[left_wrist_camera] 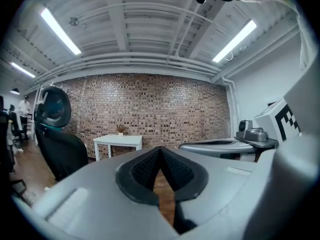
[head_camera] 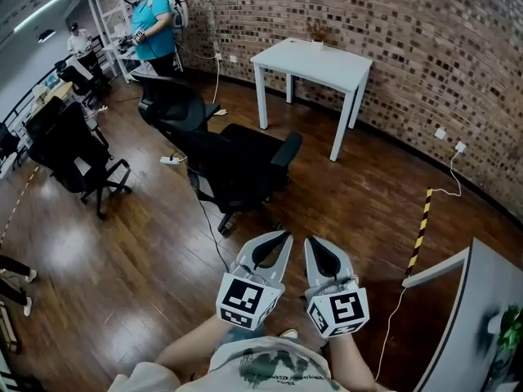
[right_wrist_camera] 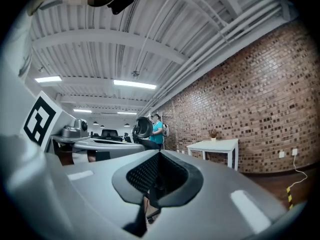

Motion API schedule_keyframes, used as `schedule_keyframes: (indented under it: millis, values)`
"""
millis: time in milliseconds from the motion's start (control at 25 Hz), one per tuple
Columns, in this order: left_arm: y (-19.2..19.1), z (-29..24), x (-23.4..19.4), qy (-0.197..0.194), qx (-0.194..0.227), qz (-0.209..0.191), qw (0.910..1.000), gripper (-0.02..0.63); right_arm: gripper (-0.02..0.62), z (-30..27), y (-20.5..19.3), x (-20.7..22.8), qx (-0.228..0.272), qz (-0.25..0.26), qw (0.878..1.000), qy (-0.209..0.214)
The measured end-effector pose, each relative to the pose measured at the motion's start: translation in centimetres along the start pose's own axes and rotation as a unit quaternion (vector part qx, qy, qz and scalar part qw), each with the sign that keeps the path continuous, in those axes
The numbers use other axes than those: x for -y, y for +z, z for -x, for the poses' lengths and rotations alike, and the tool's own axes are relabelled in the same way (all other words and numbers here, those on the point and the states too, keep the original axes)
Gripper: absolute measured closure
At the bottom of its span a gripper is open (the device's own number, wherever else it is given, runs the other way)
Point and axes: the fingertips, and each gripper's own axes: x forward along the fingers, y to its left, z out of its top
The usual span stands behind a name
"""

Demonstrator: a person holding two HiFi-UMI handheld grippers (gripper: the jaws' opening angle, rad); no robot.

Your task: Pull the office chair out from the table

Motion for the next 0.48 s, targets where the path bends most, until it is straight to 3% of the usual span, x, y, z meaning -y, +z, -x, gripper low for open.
schedule_keyframes:
  millis: [480]
  values:
    - [-0.5, -0.3, 2.1, -0.015, -0.011, 0.012, 0.9998, 0.589, 0.595, 1.0, -0.1, 0.2, -0.002, 0.0, 1.0, 0.009]
